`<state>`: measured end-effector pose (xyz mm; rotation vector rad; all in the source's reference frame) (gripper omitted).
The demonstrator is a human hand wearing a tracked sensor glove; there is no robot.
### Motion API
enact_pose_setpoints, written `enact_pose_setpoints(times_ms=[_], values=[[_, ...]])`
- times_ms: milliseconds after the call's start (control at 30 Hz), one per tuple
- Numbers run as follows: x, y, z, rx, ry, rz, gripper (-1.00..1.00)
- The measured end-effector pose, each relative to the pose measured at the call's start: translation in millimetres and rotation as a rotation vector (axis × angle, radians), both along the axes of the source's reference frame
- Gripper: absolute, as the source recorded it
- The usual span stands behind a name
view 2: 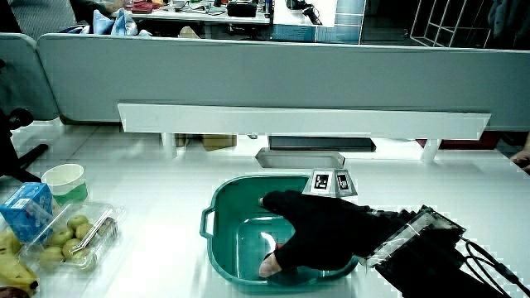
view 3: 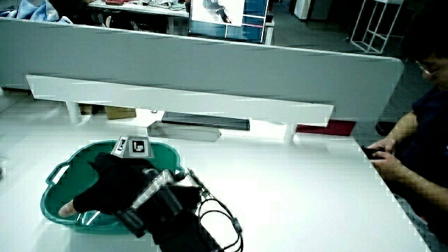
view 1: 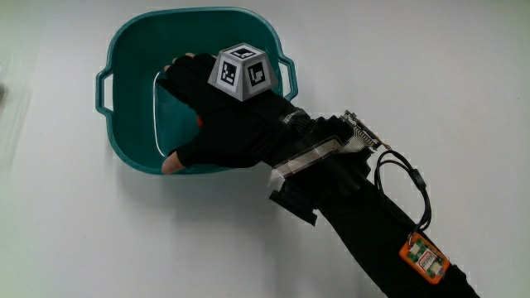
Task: Pick red block
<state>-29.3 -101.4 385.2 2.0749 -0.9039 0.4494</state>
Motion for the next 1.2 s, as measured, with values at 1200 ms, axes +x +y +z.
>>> enact_pose_setpoints(times_ms=[1200], values=[[4.3, -11.0, 52, 0.058, 0.332, 0.008, 0.00]])
